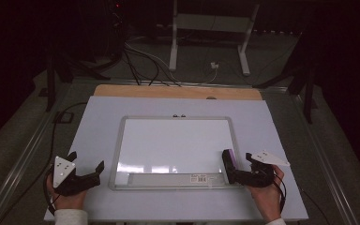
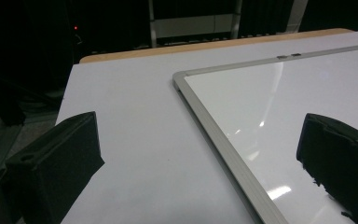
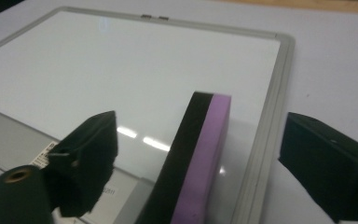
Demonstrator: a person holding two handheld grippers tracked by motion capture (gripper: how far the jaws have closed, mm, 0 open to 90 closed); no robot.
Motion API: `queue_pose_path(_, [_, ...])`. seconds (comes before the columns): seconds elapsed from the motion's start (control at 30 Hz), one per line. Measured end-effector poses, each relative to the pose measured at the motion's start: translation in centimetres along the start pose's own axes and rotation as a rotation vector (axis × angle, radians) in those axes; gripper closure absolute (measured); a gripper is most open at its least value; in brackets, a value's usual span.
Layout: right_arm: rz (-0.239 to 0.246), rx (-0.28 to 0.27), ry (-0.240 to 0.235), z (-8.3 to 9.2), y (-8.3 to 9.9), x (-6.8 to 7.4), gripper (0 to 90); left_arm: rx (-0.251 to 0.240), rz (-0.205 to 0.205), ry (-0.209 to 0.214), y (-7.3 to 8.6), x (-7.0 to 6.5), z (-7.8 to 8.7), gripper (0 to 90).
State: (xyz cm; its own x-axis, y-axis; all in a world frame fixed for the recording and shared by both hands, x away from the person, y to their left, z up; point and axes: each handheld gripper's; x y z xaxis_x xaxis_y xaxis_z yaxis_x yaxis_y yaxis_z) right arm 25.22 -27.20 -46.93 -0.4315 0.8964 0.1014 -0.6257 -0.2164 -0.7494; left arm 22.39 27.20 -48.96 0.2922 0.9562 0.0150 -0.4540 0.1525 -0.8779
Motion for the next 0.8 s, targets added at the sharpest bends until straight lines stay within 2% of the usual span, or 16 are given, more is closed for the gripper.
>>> queue_pose_path(0.27, [0.006, -0.077, 0.028, 1.1, 0.0, -1.1, 4.0, -0.005, -0.002, 0.002, 0.0, 0.0, 0.1, 0.6])
queue_pose_path(0.47, [-0.015, -0.142, 0.015, 2.2, 0.4, -2.6, 2.1, -0.011, -0.001, 0.001, -0.1, 0.0, 0.1, 0.6])
queue_pose_path(0.8, [-0.014, -0.212, 0.075, 3.2, 1.5, -4.3, 2.1, -0.027, -0.001, 0.009, -0.1, 0.2, 0.5, 0.6])
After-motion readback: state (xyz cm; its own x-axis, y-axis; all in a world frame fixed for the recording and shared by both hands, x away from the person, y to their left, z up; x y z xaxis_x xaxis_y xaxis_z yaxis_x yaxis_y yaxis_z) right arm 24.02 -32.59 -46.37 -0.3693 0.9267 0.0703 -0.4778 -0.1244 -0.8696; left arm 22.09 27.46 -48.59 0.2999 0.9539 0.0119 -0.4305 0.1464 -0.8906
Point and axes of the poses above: each handheld gripper's, and its own axes: z roughly backward along the jaws, y roughly out of its underside, x roughly to its left, and after that the axes turned 8 degrees about x, right-handed
